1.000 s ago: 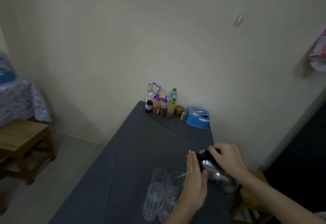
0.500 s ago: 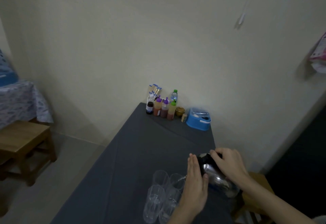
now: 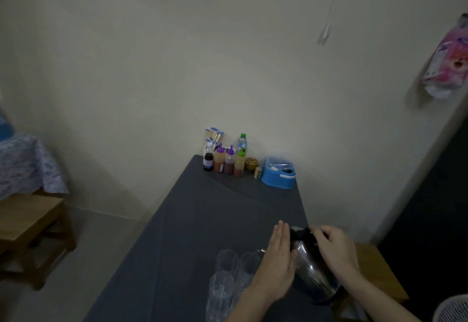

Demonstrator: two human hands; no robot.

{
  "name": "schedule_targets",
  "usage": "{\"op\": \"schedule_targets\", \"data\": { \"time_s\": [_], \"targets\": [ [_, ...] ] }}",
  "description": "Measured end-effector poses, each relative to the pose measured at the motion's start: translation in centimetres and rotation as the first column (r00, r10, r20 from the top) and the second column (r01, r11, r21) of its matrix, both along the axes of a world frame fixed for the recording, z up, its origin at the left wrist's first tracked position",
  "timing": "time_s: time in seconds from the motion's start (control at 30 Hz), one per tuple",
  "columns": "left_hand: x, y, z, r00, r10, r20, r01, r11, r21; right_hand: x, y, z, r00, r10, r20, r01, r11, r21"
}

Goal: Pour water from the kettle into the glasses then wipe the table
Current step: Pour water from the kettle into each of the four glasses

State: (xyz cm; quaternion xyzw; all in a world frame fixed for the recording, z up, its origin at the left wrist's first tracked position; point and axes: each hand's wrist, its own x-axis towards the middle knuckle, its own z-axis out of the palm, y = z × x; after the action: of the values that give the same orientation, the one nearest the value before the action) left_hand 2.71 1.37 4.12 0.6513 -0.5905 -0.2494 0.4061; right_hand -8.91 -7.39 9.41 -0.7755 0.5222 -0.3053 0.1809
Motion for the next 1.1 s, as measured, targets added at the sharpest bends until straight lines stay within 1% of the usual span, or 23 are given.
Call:
{"op": "schedule_targets", "data": {
  "time_s": [0.2, 0.37, 0.43, 0.57, 0.8, 1.1],
  "targets": [
    [1.0, 0.6, 1.2, 0.998, -0.009, 0.056, 0.01, 1.0, -0.025, 0.4, 0.8, 0.4, 0.997, -0.008, 0.082, 0.008, 1.0, 0.0],
    [2.3, 1.4, 0.9, 0.999, 0.036, 0.041, -0.034, 0.998, -0.051, 2.3, 1.1, 0.8, 0.997, 0.04, 0.064, -0.039, 0.999, -0.026],
    [2.7, 1.6, 0.6, 0.998, 0.067, 0.011, -0.067, 0.996, -0.062, 3.3, 1.4, 1.3, 0.995, 0.089, 0.033, -0.088, 0.996, -0.022],
    [3.2, 2.0, -0.1, 0.988, 0.132, -0.085, -0.138, 0.988, -0.063, 5.0, 2.0, 2.5, 0.981, 0.18, -0.079, -0.182, 0.983, -0.029],
    [3.3, 2.6, -0.5, 0.967, 0.183, -0.18, -0.2, 0.976, -0.083, 6.9, 1.4, 3.4, 0.937, 0.275, -0.217, -0.295, 0.953, -0.069],
    [3.2, 2.7, -1.7, 0.933, 0.23, -0.278, -0.275, 0.952, -0.132, 8.5, 0.0, 2.9, 0.885, 0.321, -0.336, -0.401, 0.893, -0.204]
  ]
}}
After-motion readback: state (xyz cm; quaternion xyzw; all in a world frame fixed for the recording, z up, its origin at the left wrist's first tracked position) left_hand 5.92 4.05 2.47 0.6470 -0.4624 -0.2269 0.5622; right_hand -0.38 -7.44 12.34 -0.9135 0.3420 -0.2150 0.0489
